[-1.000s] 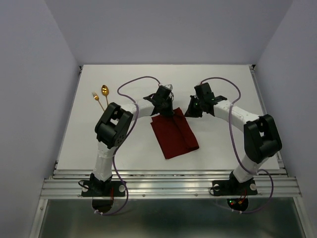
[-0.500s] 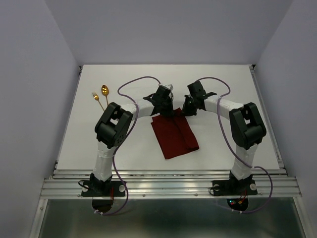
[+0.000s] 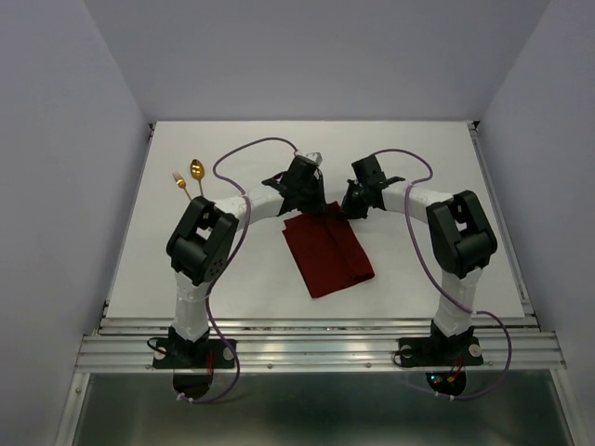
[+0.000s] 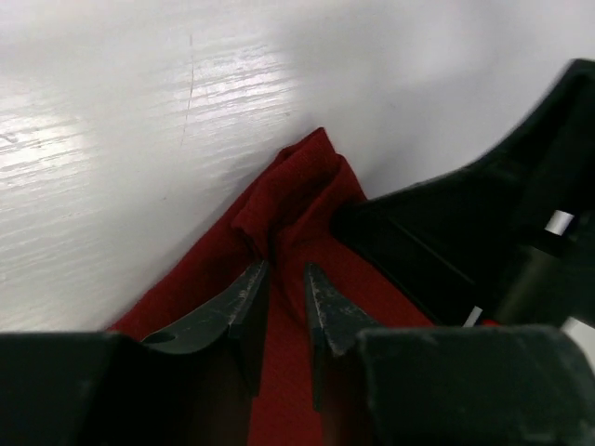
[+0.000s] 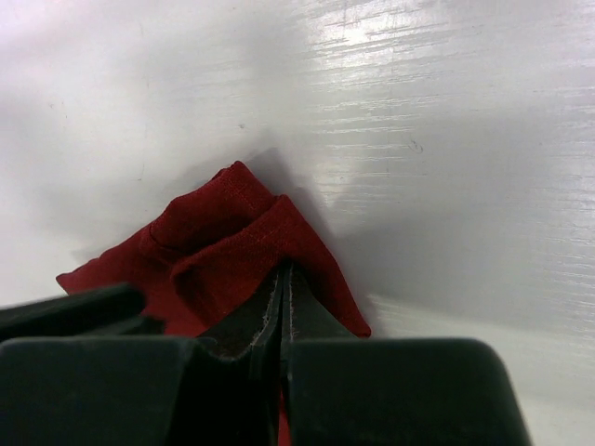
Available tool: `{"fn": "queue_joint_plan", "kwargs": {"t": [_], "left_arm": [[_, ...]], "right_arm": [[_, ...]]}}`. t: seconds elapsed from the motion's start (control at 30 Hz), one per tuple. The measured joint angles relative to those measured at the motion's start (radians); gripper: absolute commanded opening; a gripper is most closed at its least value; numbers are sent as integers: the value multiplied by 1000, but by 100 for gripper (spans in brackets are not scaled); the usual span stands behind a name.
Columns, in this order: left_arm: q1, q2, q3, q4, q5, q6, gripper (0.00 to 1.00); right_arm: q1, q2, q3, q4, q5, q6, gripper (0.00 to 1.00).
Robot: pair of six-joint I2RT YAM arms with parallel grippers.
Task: Fold the napkin into a case and place the utensils inside
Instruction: Smooth out the 2/3-rectangle-folded napkin at the center of the board.
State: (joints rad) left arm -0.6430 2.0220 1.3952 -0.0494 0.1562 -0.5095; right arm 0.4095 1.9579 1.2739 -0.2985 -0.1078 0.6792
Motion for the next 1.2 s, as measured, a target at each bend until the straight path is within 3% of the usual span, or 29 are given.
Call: {"fn": "queue_joint_plan", "kwargs": {"t": [0.3,0.47,0.77,1.2], "left_arm": [[-8,-121,-22,27,-23,-62,27],[-12,-98,-22,31,-11,-88,15],[-11,6,-21,56,26,-126,14],[11,24,-21,69,6,-122,11]], "right_arm": [[0,-6,-11,12,0,18,1],[0,-6,-11,12,0,18,1],[0,-7,-11,11,-1,18,1],[0,-16,-17,8,-4,16,1]]}}
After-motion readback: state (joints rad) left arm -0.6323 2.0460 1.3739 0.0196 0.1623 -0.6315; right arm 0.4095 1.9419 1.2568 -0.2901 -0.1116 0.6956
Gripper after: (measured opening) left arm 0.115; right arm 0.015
